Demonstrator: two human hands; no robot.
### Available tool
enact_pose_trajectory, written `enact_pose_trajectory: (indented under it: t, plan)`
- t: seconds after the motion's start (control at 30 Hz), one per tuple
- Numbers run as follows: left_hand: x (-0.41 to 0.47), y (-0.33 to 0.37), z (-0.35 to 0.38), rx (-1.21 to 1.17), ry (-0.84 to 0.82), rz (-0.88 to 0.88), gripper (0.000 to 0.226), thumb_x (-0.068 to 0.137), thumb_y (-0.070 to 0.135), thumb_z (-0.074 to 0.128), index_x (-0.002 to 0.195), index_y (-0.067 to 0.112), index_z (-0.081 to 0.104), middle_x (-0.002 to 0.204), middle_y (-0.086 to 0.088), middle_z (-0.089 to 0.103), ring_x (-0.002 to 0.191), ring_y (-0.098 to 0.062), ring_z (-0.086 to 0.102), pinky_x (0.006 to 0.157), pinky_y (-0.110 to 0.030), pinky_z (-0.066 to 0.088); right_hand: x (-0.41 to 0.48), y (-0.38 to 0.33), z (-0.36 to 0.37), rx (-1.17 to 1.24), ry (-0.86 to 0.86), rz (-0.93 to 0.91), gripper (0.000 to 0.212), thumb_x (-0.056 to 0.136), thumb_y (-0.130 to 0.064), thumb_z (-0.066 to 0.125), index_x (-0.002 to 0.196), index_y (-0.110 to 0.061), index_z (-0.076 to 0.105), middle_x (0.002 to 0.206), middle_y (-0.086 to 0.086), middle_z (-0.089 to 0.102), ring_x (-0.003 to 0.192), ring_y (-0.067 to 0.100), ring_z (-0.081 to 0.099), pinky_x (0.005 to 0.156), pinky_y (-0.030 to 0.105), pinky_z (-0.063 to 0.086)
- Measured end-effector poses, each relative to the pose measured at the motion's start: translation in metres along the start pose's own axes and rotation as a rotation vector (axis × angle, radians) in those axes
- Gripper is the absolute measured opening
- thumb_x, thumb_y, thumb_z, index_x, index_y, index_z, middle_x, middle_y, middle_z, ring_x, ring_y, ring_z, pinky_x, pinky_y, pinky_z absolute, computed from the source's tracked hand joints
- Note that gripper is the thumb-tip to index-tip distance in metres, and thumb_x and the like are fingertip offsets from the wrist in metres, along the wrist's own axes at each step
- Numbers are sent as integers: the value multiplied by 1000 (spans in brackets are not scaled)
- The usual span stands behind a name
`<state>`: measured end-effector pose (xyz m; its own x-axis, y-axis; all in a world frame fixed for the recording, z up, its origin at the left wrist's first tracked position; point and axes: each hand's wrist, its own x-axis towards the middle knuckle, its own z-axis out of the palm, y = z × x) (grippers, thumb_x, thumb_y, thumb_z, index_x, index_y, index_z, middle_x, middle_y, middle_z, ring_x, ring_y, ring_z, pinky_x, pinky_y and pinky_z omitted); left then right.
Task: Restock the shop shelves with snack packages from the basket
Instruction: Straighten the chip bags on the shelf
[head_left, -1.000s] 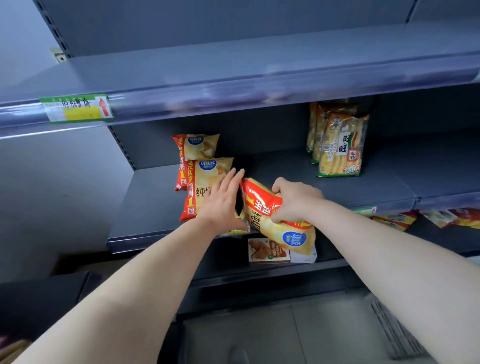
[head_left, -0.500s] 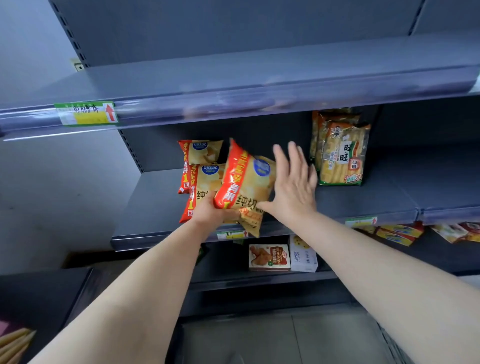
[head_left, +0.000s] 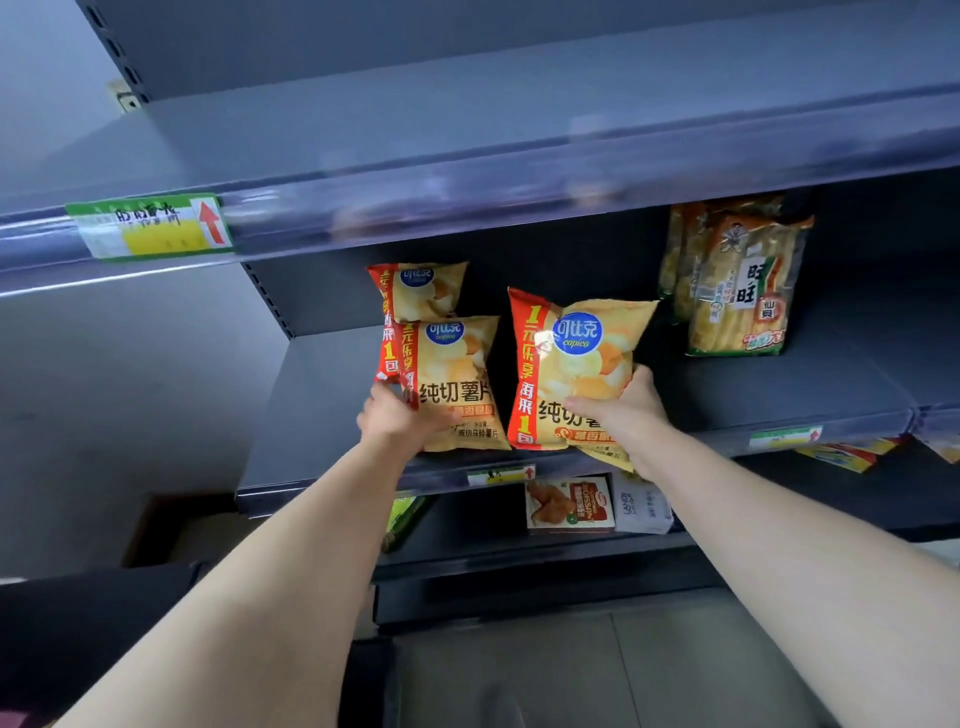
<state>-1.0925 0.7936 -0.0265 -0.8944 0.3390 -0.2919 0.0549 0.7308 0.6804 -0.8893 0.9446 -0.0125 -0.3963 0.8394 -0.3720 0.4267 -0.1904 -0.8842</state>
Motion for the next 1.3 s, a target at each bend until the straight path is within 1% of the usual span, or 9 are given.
enact_pose_trajectory:
  t: [0.13, 0.3, 0.5, 0.6, 0.7, 0.8, 0.93, 1.07, 1.3]
  plan:
    - [17, -5, 8, -57, -197, -22, 81, 58, 23, 95, 120, 11, 45, 109, 2, 59, 104, -18, 58, 92, -34, 50, 11, 0, 6, -44, -11, 14, 70, 72, -19, 86, 124, -22, 40, 119, 0, 58, 109, 22, 57, 92, 44, 50]
    - [34, -9, 9, -152, -8, 168, 72, 54, 4, 91, 106, 19, 44, 103, 3, 60, 95, -19, 56, 79, -33, 48, 24, -2, 13, 103, -54, -55, 71, 74, -6, 82, 132, -22, 42, 114, -6, 62, 105, 15, 59, 86, 37, 49]
    - [64, -3, 6, -216, 190, 74, 59, 63, 13, 87, 101, 19, 42, 113, -8, 60, 110, -34, 57, 88, -48, 52, 49, -25, 41, 115, -113, -145, 68, 83, -1, 72, 141, -15, 38, 130, 4, 59, 105, 14, 58, 74, 22, 49]
    - [69, -3, 14, -163, 195, 66, 65, 66, 20, 86, 115, 12, 43, 121, -11, 55, 116, -35, 53, 91, -51, 50, 60, -31, 62, -15, -47, -138, 86, 74, -20, 84, 141, -23, 32, 123, -4, 56, 108, 17, 54, 86, 31, 45]
    - [76, -2, 20, -140, 191, 87, 66, 69, 24, 85, 119, 9, 45, 122, -11, 54, 117, -35, 52, 90, -49, 49, 74, -33, 76, -7, 173, -128, 67, 81, -20, 77, 135, -23, 38, 121, 0, 60, 106, 23, 58, 81, 34, 46]
    - [86, -1, 21, -146, 99, 181, 62, 56, 25, 89, 108, 19, 56, 106, 0, 66, 103, -28, 64, 81, -43, 57, 93, -36, 79, 19, 164, -144, 58, 87, -12, 71, 134, -24, 40, 120, -2, 61, 110, 22, 58, 89, 37, 48]
    - [89, -6, 18, -57, -56, 260, 76, 48, 23, 94, 111, 23, 52, 102, 9, 67, 93, -14, 63, 76, -31, 50, 118, -53, 86, -41, 51, -189, 77, 88, -6, 66, 150, -28, 25, 132, 1, 55, 121, 22, 53, 99, 37, 44]
    - [82, -13, 16, -62, -23, 227, 81, 45, 38, 93, 110, 26, 47, 104, 10, 66, 99, -14, 63, 78, -36, 55, 127, -59, 108, -311, 167, -161, 91, 88, -22, 68, 155, -36, 8, 149, 12, 32, 135, 33, 38, 106, 42, 38]
    - [64, -15, 8, -84, -73, 239, 110, 28, 50, 91, 124, 32, 41, 121, 9, 59, 117, -20, 55, 95, -47, 52, 104, -47, 97, -310, 151, -80, 109, 82, -30, 77, 157, -26, -2, 161, 9, 17, 144, 32, 28, 108, 43, 36]
